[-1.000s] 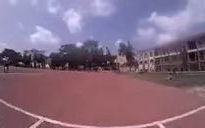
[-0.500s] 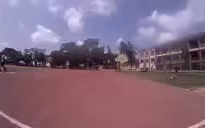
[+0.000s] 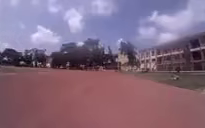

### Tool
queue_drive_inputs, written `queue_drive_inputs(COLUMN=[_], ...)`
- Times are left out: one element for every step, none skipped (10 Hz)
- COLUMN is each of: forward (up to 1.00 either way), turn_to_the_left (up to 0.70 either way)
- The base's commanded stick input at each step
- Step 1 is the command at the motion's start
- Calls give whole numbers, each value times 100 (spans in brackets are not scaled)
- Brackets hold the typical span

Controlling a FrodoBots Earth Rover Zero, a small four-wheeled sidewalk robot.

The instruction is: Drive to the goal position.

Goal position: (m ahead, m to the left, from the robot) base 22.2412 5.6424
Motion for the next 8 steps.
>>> queue_drive_inputs(forward=[70,70,70,70,70,70,70,70], turn_to_the_left=[0,0,0,0,0,0,0,0])
